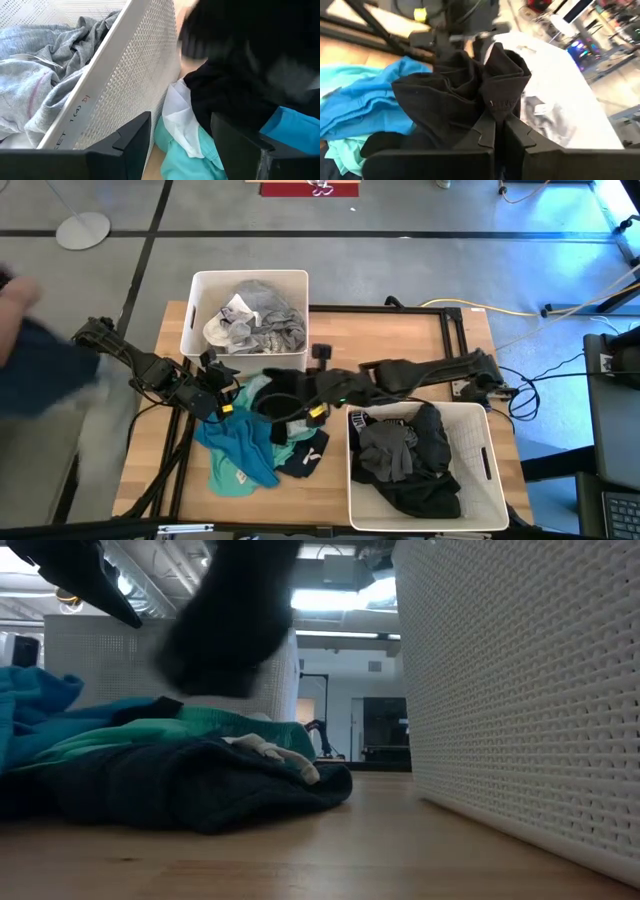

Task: Sort clothes
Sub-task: Put the black underwear into the bottom right laundry bin

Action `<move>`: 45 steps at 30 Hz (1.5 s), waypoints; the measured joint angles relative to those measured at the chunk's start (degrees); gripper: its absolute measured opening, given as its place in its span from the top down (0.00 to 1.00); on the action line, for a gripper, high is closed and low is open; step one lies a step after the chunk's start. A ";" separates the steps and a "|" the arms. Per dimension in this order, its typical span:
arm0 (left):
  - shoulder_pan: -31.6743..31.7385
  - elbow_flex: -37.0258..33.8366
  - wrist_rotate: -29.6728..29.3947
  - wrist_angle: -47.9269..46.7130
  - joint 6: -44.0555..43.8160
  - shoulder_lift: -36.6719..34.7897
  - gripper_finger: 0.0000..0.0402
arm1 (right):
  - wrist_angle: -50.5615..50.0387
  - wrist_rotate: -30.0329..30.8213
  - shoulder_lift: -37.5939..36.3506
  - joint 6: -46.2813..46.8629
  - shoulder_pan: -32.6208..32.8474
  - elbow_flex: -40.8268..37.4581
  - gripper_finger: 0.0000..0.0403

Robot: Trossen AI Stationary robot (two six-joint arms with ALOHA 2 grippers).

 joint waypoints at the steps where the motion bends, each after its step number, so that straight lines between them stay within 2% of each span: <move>1: -0.02 0.00 0.02 0.00 0.00 0.00 0.51 | -0.25 0.60 -1.03 0.00 0.39 0.00 0.96; 12: 0.00 0.00 0.02 0.02 -0.76 0.00 0.51 | -0.97 3.81 -10.79 0.48 4.87 0.00 0.96; 18: -0.01 0.00 0.01 0.01 -0.82 0.00 0.51 | -2.82 7.63 -15.26 0.78 9.12 0.00 0.96; 22: -0.01 0.00 0.00 0.00 -0.72 0.00 0.51 | -5.76 10.34 -18.41 5.27 12.58 0.01 0.96; 27: 0.00 0.00 0.00 0.02 -0.70 0.00 0.51 | -9.79 10.97 -22.33 12.11 17.32 0.04 0.95; 32: -0.02 0.00 0.00 0.01 -0.83 0.00 0.51 | -17.20 10.97 -25.56 22.76 21.77 0.09 0.95; 39: -0.01 0.00 -0.38 0.01 -0.81 0.00 0.51 | -38.55 10.86 -25.77 49.14 26.75 -0.24 0.95; 45: 0.00 0.00 -0.45 0.01 -0.83 0.00 0.51 | -43.47 12.04 -25.64 61.71 29.73 -7.13 0.95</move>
